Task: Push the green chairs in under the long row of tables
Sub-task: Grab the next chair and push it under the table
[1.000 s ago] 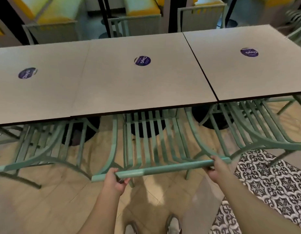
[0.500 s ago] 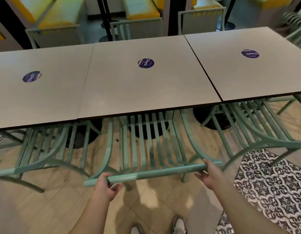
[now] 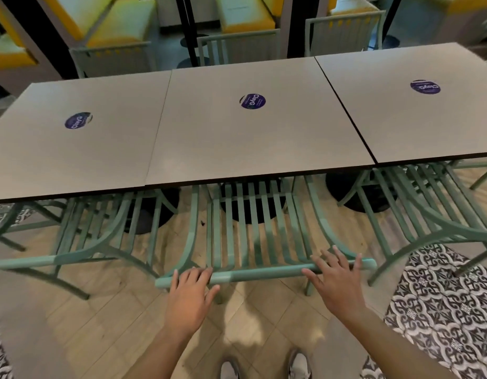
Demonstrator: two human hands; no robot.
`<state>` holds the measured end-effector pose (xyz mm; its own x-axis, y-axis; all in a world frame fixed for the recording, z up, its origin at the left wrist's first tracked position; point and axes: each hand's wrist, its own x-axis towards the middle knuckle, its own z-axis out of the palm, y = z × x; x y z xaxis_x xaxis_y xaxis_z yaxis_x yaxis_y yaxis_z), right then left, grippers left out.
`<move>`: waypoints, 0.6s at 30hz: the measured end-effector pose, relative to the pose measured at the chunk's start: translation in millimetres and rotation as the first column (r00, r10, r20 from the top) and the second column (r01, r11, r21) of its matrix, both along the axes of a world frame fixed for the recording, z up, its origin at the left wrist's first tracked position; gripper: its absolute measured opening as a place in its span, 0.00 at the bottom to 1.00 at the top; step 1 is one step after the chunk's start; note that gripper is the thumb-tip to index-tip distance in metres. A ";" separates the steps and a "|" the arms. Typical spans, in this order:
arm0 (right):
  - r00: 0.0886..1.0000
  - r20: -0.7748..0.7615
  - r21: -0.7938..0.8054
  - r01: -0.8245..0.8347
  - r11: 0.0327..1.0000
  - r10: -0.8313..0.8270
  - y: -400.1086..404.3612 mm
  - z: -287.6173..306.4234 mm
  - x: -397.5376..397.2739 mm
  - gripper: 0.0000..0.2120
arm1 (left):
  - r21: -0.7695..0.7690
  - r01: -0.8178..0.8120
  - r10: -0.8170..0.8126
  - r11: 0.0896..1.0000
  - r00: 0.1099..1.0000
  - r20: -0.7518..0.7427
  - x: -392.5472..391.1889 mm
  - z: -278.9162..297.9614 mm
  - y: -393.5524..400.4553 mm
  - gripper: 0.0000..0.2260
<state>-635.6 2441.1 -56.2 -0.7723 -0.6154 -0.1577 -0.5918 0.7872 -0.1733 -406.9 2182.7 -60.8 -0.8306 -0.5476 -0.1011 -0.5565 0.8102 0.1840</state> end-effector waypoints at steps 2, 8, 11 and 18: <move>1.000 -0.009 0.041 0.013 0.999 -0.013 -2.3 -0.7 4.2 0.33 | -0.069 -0.023 0.022 0.997 1.000 -0.018 -3.8 0.7 2.8 0.23; 0.996 -0.018 0.048 0.084 0.995 -0.084 -2.2 -7.6 4.9 0.35 | -0.170 -0.079 0.078 0.982 0.997 -0.014 -10.9 -4.2 14.7 0.21; 0.996 -0.026 0.019 0.085 0.996 -0.085 -4.7 -7.9 -2.7 0.36 | -0.156 -0.117 0.117 0.981 0.993 -0.009 -19.1 -2.5 16.5 0.22; 0.998 0.003 -0.005 0.067 0.998 -0.067 -24.5 -6.3 -26.6 0.37 | -0.081 -0.176 0.181 0.981 0.982 0.058 -42.4 -1.0 -0.2 0.22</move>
<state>-662.2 2416.6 -62.5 -0.8116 -0.5627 -0.1572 -0.5370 0.8244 -0.1787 -449.3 2182.5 -61.8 -0.7115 -0.6949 -0.1045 -0.7026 0.7066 0.0848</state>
